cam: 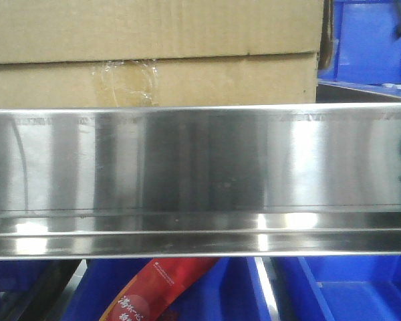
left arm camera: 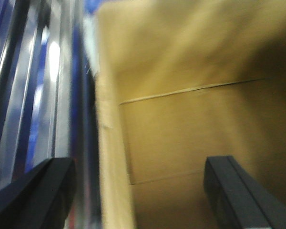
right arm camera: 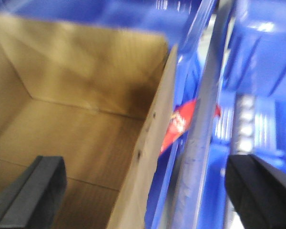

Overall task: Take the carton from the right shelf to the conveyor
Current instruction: 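Close both grippers on the carton's side walls, then lift the carton off the shelf with both grippers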

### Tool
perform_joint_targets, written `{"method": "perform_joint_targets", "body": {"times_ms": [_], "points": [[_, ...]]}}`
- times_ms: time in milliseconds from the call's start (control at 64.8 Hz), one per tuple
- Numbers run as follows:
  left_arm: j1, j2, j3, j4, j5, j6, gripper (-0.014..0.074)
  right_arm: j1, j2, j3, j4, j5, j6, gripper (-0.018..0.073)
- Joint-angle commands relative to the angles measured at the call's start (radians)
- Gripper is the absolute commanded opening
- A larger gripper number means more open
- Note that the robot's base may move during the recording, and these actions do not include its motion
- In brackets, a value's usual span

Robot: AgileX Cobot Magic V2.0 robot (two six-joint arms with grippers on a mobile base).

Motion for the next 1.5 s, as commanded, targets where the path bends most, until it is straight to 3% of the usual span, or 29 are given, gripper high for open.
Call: {"method": "perform_joint_targets", "body": {"times_ms": [0,139,525,633,803,849,1282,1482], "points": [[0.027,0.022,-0.010,0.009,-0.003,-0.010,0.0452,-0.001,0.029,-0.013,-0.015,-0.007,0.001,0.0559],[0.064,0.060,-0.010,0.007,-0.003,-0.010,0.0452,-0.001,0.083,-0.013,-0.015,-0.007,0.001,0.0559],[0.066,0.147,-0.010,0.005,-0.003,-0.008,0.0445,-0.001,0.161,-0.013,-0.016,-0.007,0.001,0.0536],[0.066,0.149,-0.010,-0.004,-0.003,-0.008,0.0352,-0.001,0.165,-0.013,-0.017,-0.007,0.001,0.0386],[0.066,0.157,-0.010,-0.029,-0.003,-0.008,-0.0032,-0.001,0.165,-0.013,-0.043,-0.007,0.001,-0.0029],[0.066,0.159,-0.010,-0.044,-0.003,-0.008,-0.0013,-0.001,0.165,-0.013,-0.050,-0.007,0.001,-0.0090],[0.066,0.048,-0.010,-0.128,-0.003,-0.008,-0.0003,-0.001,0.045,-0.013,-0.058,-0.007,0.001,-0.0068],[0.028,-0.061,-0.010,-0.124,-0.003,-0.008,-0.0006,-0.001,-0.096,0.002,-0.058,-0.007,0.001,-0.0068]]}}
